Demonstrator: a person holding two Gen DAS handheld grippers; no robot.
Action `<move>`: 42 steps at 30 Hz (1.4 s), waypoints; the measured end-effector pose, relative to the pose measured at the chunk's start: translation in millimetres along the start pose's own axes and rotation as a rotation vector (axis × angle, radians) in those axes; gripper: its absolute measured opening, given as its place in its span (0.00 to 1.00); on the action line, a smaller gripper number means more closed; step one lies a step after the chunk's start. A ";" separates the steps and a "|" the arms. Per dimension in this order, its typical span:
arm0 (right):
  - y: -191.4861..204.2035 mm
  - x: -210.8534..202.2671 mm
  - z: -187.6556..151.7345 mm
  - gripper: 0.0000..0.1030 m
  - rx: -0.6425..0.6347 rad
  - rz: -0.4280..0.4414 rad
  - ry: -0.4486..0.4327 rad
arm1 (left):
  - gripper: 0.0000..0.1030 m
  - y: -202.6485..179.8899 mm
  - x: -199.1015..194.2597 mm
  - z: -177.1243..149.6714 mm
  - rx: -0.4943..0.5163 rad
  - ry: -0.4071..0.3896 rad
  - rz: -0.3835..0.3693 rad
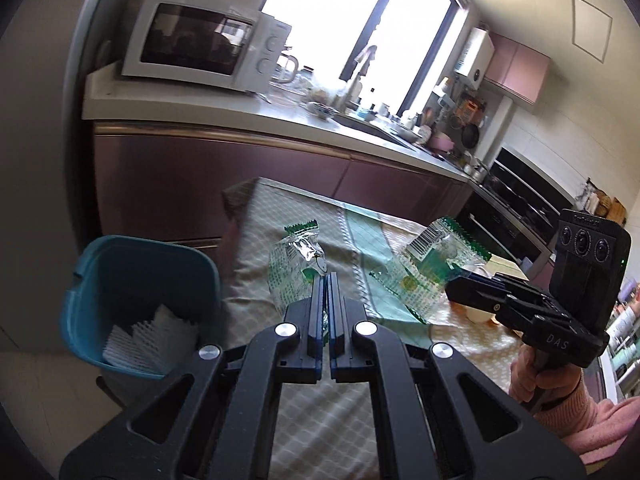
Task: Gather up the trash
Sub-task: 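Carry both green wrappers to the teal bin and open both grippers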
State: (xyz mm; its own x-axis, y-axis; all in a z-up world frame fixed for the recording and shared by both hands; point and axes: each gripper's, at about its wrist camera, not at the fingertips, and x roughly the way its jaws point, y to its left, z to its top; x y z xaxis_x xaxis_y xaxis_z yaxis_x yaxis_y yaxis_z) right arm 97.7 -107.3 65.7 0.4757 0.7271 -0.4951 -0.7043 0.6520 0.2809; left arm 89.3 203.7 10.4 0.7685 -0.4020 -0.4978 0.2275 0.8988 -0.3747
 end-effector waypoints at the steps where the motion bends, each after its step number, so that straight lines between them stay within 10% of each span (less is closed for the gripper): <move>1: 3.7 10.5 4.7 0.06 -0.009 0.012 0.006 | 0.02 9.6 -2.7 2.7 -0.007 -0.004 0.027; 11: 23.7 107.5 35.6 0.06 -0.020 0.117 0.094 | 0.02 83.0 10.7 13.2 -0.061 0.014 0.188; 24: 21.0 200.7 22.1 0.09 0.001 0.032 0.313 | 0.03 142.2 70.7 -1.9 -0.140 0.135 0.258; 42: -2.8 155.0 9.5 0.25 0.078 0.033 0.261 | 0.22 123.5 76.6 -5.6 -0.148 0.084 0.233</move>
State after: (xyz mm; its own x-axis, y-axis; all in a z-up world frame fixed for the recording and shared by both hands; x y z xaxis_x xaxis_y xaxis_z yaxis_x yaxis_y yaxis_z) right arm 178.5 5.6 -4.1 0.2939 0.6750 -0.6768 -0.6699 0.6505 0.3579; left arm 172.8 282.9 -78.5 0.7361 -0.2061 -0.6448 -0.0441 0.9359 -0.3495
